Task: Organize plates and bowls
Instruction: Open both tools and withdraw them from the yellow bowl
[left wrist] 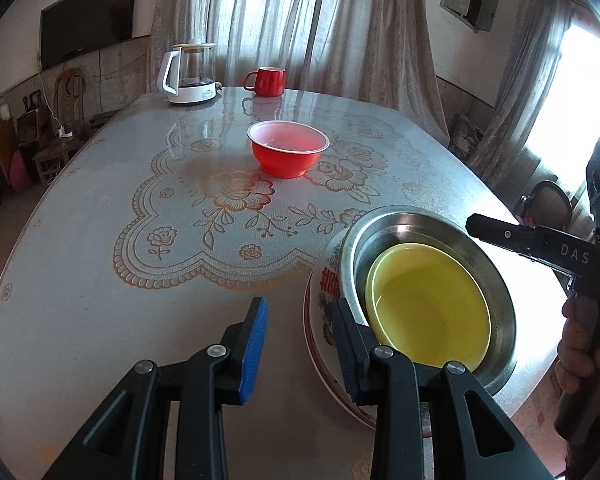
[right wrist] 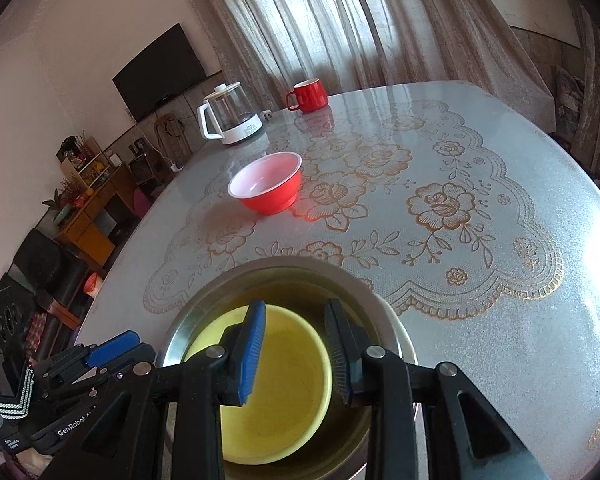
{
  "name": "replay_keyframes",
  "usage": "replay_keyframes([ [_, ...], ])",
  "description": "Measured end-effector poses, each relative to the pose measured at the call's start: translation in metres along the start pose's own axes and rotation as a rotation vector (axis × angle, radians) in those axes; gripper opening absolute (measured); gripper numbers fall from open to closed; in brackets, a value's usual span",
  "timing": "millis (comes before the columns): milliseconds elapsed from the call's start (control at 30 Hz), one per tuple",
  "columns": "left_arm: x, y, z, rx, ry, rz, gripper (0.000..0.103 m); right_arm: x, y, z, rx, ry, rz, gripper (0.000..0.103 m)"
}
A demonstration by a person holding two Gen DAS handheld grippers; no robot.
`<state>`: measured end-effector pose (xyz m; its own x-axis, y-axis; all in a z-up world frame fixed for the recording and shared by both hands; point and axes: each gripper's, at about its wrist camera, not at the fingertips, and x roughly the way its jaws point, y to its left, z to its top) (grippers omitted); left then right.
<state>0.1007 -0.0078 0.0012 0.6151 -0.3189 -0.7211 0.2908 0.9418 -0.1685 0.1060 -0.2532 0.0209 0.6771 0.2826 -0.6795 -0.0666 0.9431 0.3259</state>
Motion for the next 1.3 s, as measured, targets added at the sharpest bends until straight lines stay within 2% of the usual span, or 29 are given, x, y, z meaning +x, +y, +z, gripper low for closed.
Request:
replay_keyframes([
  [233, 0.010, 0.007, 0.010, -0.046, 0.013, -0.040, 0.034, 0.016, -0.029, 0.019, 0.071, 0.001, -0.057, 0.031],
  [467, 0.021, 0.001, 0.014, -0.036, 0.025, -0.043, 0.032, 0.036, -0.049, 0.017, 0.157, 0.059, 0.011, 0.031],
  [600, 0.025, 0.004, 0.009, -0.039, 0.045, -0.044, 0.032, 0.036, -0.047, 0.011, 0.140, 0.054, 0.019, 0.033],
  [800, 0.021, 0.004, 0.007, -0.038, 0.034, -0.031, 0.034, 0.036, -0.043, 0.009, 0.103, 0.062, 0.019, 0.033],
  [1000, 0.019, 0.007, 0.007, -0.034, 0.024, 0.004, 0.034, 0.028, -0.037, 0.016, 0.068, 0.033, -0.018, 0.033],
  [1300, 0.018, 0.013, 0.008, -0.042, 0.016, 0.019, 0.034, 0.023, -0.019, 0.030, 0.037, 0.021, 0.000, 0.033],
])
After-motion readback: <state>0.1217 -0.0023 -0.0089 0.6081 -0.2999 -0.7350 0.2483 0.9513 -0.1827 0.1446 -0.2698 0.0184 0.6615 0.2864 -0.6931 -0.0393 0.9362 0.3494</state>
